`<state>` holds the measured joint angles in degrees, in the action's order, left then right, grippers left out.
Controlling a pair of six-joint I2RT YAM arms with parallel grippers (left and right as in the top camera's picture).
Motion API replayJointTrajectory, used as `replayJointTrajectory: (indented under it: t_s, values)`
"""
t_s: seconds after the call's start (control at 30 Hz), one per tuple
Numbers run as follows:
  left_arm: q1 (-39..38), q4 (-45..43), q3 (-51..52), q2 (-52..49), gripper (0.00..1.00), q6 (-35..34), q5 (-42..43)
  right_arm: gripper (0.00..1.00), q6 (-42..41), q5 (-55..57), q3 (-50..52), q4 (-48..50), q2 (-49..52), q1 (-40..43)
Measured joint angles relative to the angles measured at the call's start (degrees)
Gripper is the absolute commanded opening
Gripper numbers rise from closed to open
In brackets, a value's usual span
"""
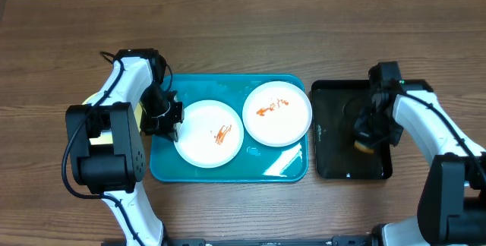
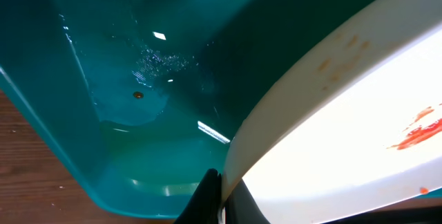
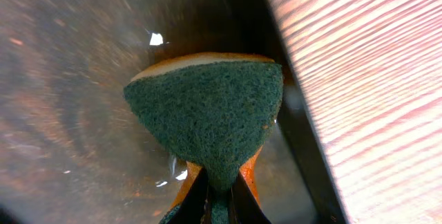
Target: Clean dirty plates on tray and stack at the side
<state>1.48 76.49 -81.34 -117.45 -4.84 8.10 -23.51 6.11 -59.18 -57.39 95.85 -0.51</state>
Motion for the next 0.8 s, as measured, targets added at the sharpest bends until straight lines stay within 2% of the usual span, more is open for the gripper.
replayJointTrajectory:
  t_s: [0.13, 0.33, 0.43, 0.57, 0.67, 0.8]
  values:
    - [0.0, 0.0, 0.0, 0.0, 0.04, 0.0, 0.0, 0.04, -0.2, -2.8, 6.8, 7.5, 0.0, 0.0]
    - [0.0, 0.0, 0.0, 0.0, 0.04, 0.0, -0.2, 0.04, 2.8, -9.1, 9.7, 13.5, -1.9, 0.3]
    - [0.0, 0.0, 0.0, 0.0, 0.04, 0.0, -0.2, 0.04, 4.3, -12.2, 7.1, 10.1, -1.0, 0.4]
    - [0.0, 0.0, 0.0, 0.0, 0.04, -0.2, -0.3, 0.04, 6.8, -15.8, -3.2, -1.4, 0.2, 0.1]
    - [0.0, 0.1, 0.0, 0.0, 0.04, -0.2, -0.2, 0.04, 8.5, -16.8, -10.7, -4.3, 0.2, -0.3]
    - [0.0, 0.3, 0.0, 0.0, 0.04, -0.2, -0.2, 0.04, 13.3, -19.4, -11.7, -6.2, 0.2, -6.3]
